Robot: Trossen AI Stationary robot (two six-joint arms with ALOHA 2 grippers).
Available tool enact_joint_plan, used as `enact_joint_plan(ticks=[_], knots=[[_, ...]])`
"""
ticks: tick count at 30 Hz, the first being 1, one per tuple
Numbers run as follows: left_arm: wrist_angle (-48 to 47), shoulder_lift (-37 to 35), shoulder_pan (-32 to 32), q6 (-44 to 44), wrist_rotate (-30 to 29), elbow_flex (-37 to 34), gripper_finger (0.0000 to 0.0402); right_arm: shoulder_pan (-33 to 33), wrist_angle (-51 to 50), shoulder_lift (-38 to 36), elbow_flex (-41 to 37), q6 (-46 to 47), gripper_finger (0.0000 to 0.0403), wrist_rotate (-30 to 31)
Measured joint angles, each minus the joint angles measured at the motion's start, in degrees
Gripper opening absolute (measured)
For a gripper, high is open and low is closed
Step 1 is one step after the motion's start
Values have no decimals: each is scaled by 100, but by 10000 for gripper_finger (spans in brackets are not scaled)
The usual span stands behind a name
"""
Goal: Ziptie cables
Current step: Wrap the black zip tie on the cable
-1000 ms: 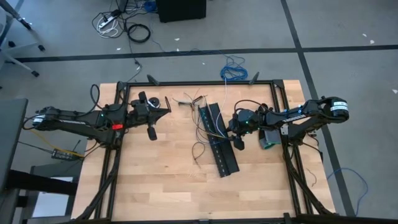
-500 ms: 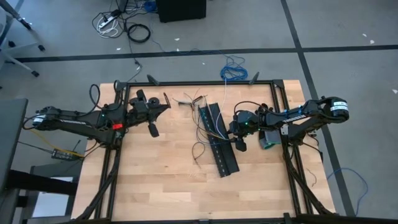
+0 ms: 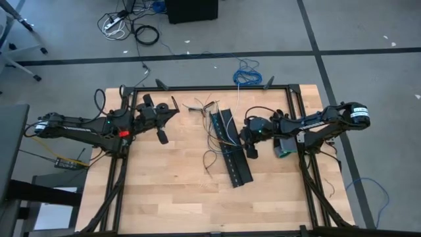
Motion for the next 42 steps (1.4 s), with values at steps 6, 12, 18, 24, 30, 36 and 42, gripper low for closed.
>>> enact_joint_plan(ticks=[6, 12, 18, 24, 30, 36, 42], knots=[[-15, 4, 0, 0, -4, 0, 0, 11, -1366, 1, 644, -54, 200, 115], [-22, 4, 0, 2, -6, 0, 0, 173, -2330, 2, 1153, -98, 197, 141], [-43, 4, 1, 2, -6, -1, 0, 264, -2663, 2, 1252, 39, 198, -164], [-73, 4, 0, 2, -6, 0, 0, 278, -2499, 7, 1090, 186, 200, -123], [-96, 4, 0, -1, -8, 0, 0, 284, -2423, 7, 1076, 323, 217, -66], [-134, 4, 2, 0, -8, 0, 0, 331, -2340, 85, 1074, 437, 238, -91], [-156, 7, 2, 2, -8, 0, 0, 354, -1983, 604, 1065, 350, 255, 12]])
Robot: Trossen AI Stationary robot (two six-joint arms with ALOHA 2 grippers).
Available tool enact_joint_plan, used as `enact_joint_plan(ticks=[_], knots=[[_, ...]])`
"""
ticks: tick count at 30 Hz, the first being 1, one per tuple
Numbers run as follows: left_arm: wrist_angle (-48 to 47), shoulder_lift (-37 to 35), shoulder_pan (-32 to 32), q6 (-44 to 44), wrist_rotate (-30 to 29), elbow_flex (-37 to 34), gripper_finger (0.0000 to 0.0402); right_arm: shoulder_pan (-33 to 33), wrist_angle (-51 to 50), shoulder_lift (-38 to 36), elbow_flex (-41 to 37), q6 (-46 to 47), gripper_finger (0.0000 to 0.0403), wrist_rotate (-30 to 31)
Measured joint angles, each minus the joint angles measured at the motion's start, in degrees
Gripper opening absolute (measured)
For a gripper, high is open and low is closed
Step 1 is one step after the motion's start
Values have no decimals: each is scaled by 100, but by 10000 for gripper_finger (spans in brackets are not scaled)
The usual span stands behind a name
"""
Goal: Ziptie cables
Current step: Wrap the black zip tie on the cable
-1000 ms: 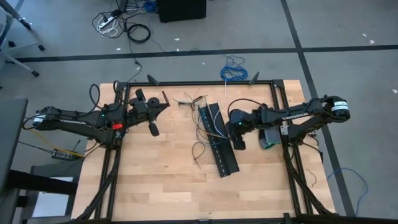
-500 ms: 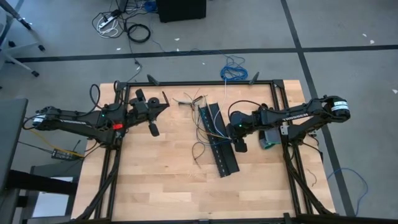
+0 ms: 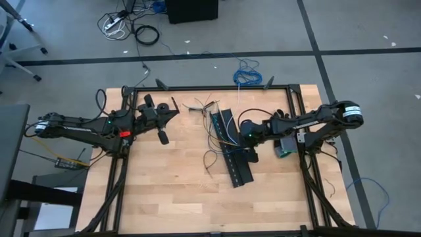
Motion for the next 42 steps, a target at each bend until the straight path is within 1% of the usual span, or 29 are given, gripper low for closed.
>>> enact_joint_plan(ticks=[3, 8, 23, 27, 30, 33, 34, 38, 42], knots=[[2, 0, -2, 2, 0, 0, 0, 28, 105, 69, 2, -53, 258, 284], [-37, 0, 0, 20, -2, -1, 0, 25, 290, 21, 5, -57, 247, 343], [5, 0, 0, 92, -1, -2, 0, 25, 359, 89, 24, -24, 176, 333], [9, 0, 0, 90, -1, -2, 0, 23, 363, 89, 24, -27, 139, 341], [9, 0, 0, 90, 0, -2, 0, 19, 370, 89, 24, -57, 90, 386], [11, 0, -2, 90, 0, -2, 0, 11, 376, 89, 24, -122, 26, 487], [11, 0, 1, 90, 0, -2, 0, -2, 378, 89, 24, -179, 15, 488], [10, 0, 0, 87, 0, -2, 0, -105, 319, 72, 116, -117, 7, 486], [7, 0, 1, 87, 0, -2, 0, -271, 58, -190, 324, -167, 4, 487]])
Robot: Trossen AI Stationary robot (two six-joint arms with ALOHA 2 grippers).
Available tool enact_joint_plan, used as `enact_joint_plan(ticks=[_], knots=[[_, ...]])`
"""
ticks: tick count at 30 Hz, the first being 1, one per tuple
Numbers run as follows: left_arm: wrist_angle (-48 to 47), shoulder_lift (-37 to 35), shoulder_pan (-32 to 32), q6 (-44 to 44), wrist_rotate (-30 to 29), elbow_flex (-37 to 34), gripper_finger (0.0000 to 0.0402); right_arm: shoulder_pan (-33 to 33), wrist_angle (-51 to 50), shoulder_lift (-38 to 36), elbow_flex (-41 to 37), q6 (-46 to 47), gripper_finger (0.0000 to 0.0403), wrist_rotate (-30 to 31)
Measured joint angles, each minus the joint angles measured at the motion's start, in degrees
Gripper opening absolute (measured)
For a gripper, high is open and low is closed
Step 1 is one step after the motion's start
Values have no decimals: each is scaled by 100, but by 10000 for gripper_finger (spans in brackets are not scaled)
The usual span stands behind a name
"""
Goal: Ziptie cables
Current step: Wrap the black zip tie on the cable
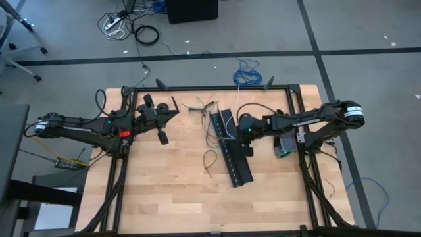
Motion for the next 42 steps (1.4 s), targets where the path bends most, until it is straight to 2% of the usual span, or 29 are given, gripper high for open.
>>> enact_joint_plan(ticks=[5, 9, 13, 15, 16, 18, 20, 23, 26, 28, 30, 34, 37, 42], knots=[[-3, 0, -1, -11, 0, 0, 0, -377, -176, -865, 111, -73, 2, 70], [-50, -2, -2, -35, 0, 1, 0, -951, -314, -1845, -6, 51, 2, 624], [-141, -2, 0, -35, 0, 0, 0, -1713, 577, -2917, -809, 1095, 1, 1180], [-169, 3, -2, -35, 0, 2, 0, -2104, 1203, -3403, -1463, 2041, 1, 1390], [-164, 20, -2, -35, 2, 1, 0, -2312, 1579, -3586, -1819, 2561, 1, 1157], [-160, 46, -2, -33, 41, 1, 0, -2609, 2750, -3723, -2523, 3621, 1, 8], [-135, 64, -1, -33, 56, 0, 0, -2582, 4703, -3583, -3078, 4525, 0, -834], [133, 233, 17, -17, 136, 2, 0, -2189, 7530, -3029, -3324, 4608, 0, -888], [677, 591, 58, -78, 594, 1, 0, -1854, 8971, -2200, -3016, 3941, 0, -782], [1049, 906, 78, -157, 954, 2, 0, -1793, 9479, -1510, -2579, 3738, 0, -811], [1496, 1271, 133, -324, 1237, 2, 0, -1795, 9757, -720, -1928, 3675, 0, -1211], [2208, 1865, 223, -742, 1494, 0, 0, -1730, 9677, 558, -492, 3615, 0, -2656], [2280, 1970, 260, -882, 1339, 0, 0, -1656, 9717, 1034, 125, 3608, 0, -3124], [2384, 1795, 264, -878, 1341, 2, 0, -1642, 9707, 1295, 344, 3583, 0, -3168]])
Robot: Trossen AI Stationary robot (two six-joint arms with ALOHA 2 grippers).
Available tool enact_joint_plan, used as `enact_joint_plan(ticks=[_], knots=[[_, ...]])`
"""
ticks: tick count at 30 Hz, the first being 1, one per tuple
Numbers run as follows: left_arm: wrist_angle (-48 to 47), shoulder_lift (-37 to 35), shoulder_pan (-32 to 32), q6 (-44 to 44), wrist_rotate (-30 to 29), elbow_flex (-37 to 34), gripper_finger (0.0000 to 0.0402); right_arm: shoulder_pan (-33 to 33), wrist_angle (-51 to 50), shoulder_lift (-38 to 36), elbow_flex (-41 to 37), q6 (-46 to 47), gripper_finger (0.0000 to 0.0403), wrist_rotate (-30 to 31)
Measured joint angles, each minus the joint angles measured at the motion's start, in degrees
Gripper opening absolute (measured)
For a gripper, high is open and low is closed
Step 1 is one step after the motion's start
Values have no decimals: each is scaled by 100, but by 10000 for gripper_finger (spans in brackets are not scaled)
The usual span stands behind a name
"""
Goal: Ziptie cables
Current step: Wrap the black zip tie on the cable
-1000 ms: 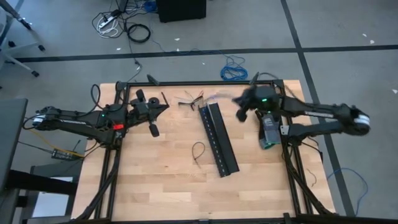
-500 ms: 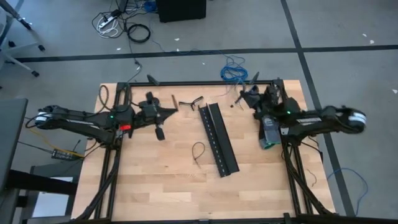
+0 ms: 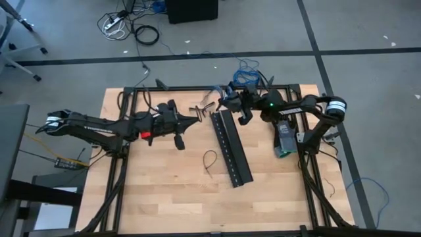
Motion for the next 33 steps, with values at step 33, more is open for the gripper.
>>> enact_joint_plan(ticks=[33], knots=[[1374, 559, 289, -263, 640, -2, 0, 482, 1, 932, 509, -484, 0, 702]])
